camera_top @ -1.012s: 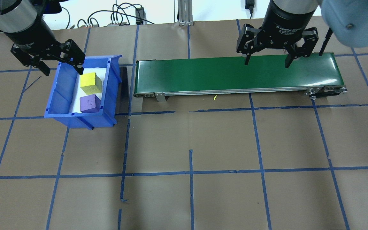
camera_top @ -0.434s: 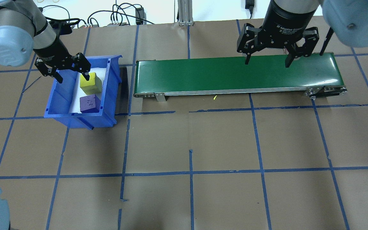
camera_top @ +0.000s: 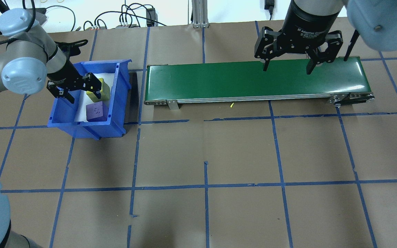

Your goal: Move block left to right into plate

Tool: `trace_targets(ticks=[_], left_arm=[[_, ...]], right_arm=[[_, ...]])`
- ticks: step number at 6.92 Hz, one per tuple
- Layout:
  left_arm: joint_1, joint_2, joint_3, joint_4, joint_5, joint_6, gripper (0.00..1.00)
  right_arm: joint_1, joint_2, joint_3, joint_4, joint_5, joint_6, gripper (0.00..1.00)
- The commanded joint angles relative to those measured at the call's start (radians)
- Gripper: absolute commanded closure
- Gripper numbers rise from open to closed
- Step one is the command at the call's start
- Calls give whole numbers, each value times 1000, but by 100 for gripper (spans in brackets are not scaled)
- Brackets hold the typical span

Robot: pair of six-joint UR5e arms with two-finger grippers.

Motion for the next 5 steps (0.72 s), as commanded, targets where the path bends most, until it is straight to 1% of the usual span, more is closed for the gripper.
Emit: trace_targets(ticks=[1, 2, 3, 4, 5], left_arm=[[2, -7, -37, 12, -7, -31, 0], [1, -18, -40, 12, -78, -58, 2], [1, -20, -45, 10, -89, -65, 2], [2, -23, -47, 12, -85, -57, 7], [2, -29, -45, 12, -82, -37, 27]], right_arm=[[-8, -1, -4, 75, 4, -96, 0], [-2, -11, -5, 73, 10, -109, 0], [1, -18, -2, 70, 7, -109, 0], [6, -37, 4, 68, -3, -111, 0], [6, -37, 4, 65, 7, -111, 0]])
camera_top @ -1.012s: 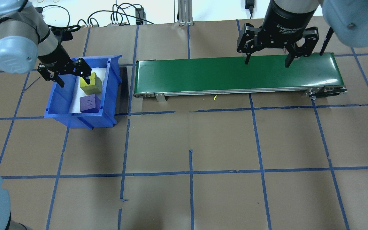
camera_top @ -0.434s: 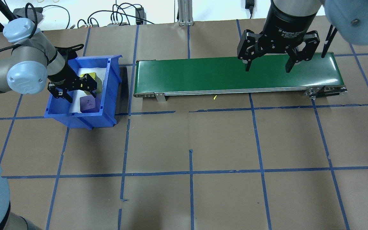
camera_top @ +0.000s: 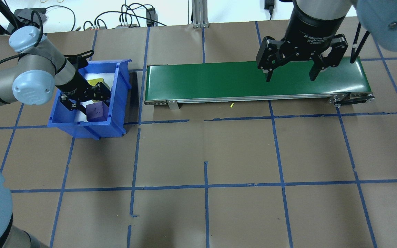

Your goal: Move block left to right into plate

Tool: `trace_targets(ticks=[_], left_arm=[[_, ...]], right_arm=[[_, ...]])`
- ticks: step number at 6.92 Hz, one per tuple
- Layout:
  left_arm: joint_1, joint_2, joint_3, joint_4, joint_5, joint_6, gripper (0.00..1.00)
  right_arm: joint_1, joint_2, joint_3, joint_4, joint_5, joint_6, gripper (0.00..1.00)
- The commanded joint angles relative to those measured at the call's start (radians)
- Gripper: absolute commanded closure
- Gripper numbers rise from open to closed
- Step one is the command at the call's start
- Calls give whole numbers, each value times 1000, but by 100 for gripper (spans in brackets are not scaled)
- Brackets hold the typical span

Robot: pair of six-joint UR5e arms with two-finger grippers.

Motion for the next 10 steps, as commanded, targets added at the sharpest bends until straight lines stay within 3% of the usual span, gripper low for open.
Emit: trace_targets(ticks=[1, 2, 4, 6, 8, 10], left_arm=[[1, -5, 1, -1, 3, 20, 71], [1, 1, 1, -9, 5, 20, 85], [-1, 59, 84, -79, 118, 17, 88], [-10, 90, 249, -284, 111, 2, 88], [-111, 90, 338, -294, 105, -79, 87], [-229, 69, 350, -268, 101, -108, 87]], right_arm=[[0, -2, 4, -4, 0, -3, 0], [2, -4, 2, -7, -3, -5, 0], [-10, 8, 5, -14, 6, -2, 0], [-13, 8, 4, -10, 8, -11, 0], [-10, 10, 5, -7, -9, -19, 0], [-10, 13, 25, -20, -5, -19, 0]])
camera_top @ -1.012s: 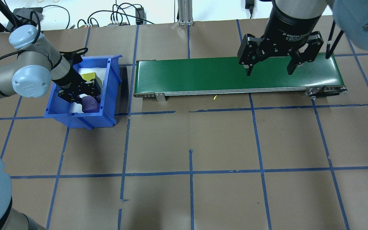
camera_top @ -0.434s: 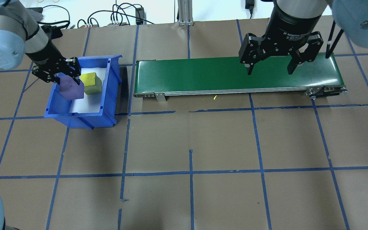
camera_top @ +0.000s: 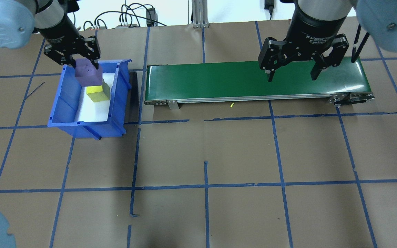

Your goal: Move block left to right into plate

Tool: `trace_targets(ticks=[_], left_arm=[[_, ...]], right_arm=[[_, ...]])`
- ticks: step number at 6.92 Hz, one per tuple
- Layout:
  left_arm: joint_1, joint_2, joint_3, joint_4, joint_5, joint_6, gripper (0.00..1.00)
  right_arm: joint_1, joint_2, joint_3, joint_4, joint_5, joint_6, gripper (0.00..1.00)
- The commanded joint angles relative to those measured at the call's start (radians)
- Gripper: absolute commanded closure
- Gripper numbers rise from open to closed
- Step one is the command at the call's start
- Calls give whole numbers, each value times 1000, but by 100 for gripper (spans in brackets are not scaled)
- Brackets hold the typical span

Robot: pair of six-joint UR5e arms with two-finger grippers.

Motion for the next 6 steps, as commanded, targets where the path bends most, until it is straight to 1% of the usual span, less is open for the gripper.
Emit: trace_targets(ticks=[1, 2, 3, 5, 6], left_arm=[[-135, -57, 10, 92, -8, -19, 87], [-212, -115, 8, 182, -7, -28, 86], [-237, -147, 5, 198, -7, -60, 85], [-237, -183, -2, 227, -7, -62, 85], [-237, -216, -2, 297, -11, -67, 84]], right_arm=[[0, 2, 13, -8, 3, -1, 0], [1, 2, 14, -22, 6, -1, 0], [1, 2, 14, -24, 4, -1, 0], [1, 2, 14, -24, 7, -1, 0], [1, 2, 14, -24, 9, -1, 0]])
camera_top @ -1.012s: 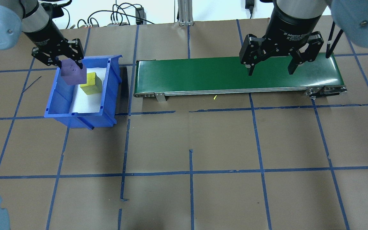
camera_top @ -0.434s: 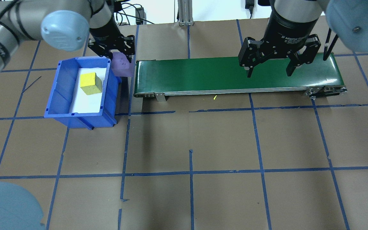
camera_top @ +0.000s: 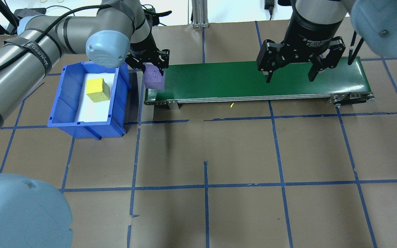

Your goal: Move block left to right into plate

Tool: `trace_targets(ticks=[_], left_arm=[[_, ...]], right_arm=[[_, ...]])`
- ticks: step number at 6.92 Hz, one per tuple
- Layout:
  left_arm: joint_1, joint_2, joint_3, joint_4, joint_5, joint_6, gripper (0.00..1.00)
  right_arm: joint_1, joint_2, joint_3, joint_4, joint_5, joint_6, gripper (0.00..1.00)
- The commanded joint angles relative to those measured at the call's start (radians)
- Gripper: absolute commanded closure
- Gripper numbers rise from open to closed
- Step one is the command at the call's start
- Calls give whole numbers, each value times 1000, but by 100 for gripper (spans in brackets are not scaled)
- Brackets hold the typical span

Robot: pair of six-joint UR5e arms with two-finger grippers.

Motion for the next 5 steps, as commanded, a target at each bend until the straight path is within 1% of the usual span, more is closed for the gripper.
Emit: trace_targets(ticks=[1, 2, 3, 4, 5], left_arm=[[-2, -46, -3, 90, -23, -8, 83], [-2, -47, -22, 93, -26, -3, 72], [-2, -50, -42, 114, -42, 3, 42], [-3, -47, -45, 125, -49, -6, 0], [-2, -40, -45, 125, -49, -8, 0]], right_arm=[[0, 0, 0, 0, 2, 0, 0], [0, 0, 0, 0, 2, 2, 0], [0, 0, 0, -2, 4, 2, 0], [0, 0, 0, -2, 4, 2, 0], [0, 0, 0, -2, 4, 2, 0]])
